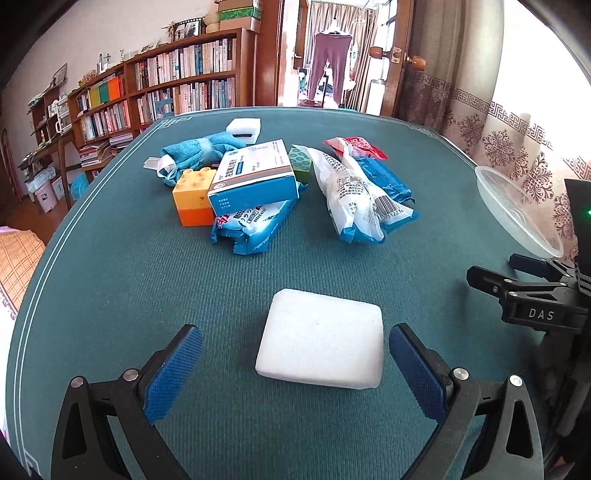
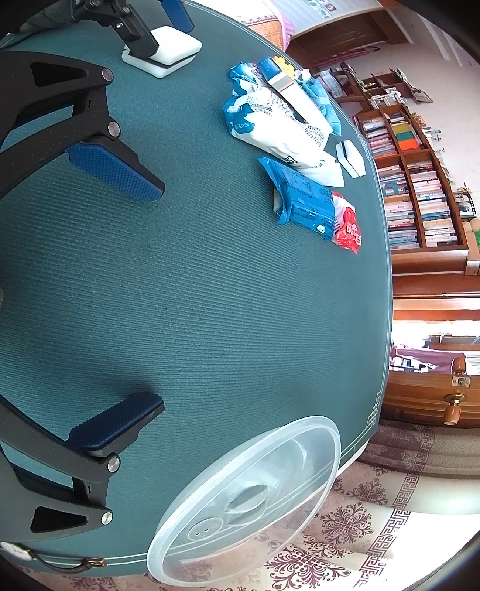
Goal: Organize objects
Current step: 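Close the left gripper on the white sponge block, then grasp the white-and-blue plastic bag with the right gripper while the left holds the sponge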
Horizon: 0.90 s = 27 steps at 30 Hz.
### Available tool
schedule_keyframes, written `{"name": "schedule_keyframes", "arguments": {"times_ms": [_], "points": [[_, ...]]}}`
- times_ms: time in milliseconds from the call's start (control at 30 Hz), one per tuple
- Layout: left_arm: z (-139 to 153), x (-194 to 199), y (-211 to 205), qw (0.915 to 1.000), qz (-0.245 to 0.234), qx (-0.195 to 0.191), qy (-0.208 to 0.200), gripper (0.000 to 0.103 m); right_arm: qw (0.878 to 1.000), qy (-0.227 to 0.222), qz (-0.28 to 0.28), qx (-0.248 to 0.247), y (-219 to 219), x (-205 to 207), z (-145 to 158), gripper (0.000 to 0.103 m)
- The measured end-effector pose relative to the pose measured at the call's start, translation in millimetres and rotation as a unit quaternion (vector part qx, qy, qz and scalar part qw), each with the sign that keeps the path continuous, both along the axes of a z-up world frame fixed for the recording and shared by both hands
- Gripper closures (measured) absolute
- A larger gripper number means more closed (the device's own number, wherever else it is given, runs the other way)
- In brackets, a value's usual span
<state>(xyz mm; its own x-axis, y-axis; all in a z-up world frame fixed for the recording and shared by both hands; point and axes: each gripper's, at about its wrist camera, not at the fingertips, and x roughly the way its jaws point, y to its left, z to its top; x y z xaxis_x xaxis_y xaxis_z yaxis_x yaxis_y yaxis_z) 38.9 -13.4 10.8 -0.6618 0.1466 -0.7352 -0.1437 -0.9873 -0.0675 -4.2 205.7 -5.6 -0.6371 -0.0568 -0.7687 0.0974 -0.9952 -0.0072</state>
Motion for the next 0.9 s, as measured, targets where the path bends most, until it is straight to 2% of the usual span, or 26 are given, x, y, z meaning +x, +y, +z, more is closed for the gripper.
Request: {"name": "schedule_keyframes", "arguments": {"times_ms": [100,200,367,500,567,633,700,800,900], "points": [[-1.3,-0.8,0.5,1.0,-0.002,-0.003,-0.001,0.0,1.0,-0.006,0.002,0.02,-4.8,-0.1,-1.7,0.0],[-5.6,-6.1,1.1,0.9998,0.003,-0.01,-0.015,0.001,1.0,-0.011,0.0,0.018,-3.9,-0.7,-1.9,0.0],[-7.9,-7.0,-0.2,0.9998,-0.002,-0.007,-0.018,0.012,1.0,-0.014,0.002,0.02,-3.6,-1.0,-1.6,0.0],[-7.0,-2.4,3.7,0.9998,-0.02,-0.007,-0.008,0.026,1.0,-0.02,-0.008,0.018,-2.9,-4.3,-0.6,0.0],[-6.0,-0.6,5.6,0.9996,-0.029,-0.006,-0.003,0.033,1.0,-0.026,-0.014,0.0,-3.5,-7.7,2.8,0.0],[-5.0,1.2,6.0,0.9994,-0.034,-0.004,0.002,0.039,0.999,-0.027,-0.007,-0.044,-6.9,-11.1,9.6,0.01],[-3.3,2.3,4.6,0.9996,-0.028,-0.002,0.008,0.04,0.997,-0.021,0.003,-0.075,-13.8,-14.8,19.4,0.013],[-0.7,2.9,-3.0,0.9997,-0.013,0.014,0.013,0.04,0.996,0.001,0.029,-0.089,-32.3,-18.8,35.2,0.013],[1.4,4.6,-6.7,0.9995,-0.003,0.022,0.021,0.04,0.992,0.012,0.061,-0.107,-52.9,-24.0,47.3,0.022]]}}
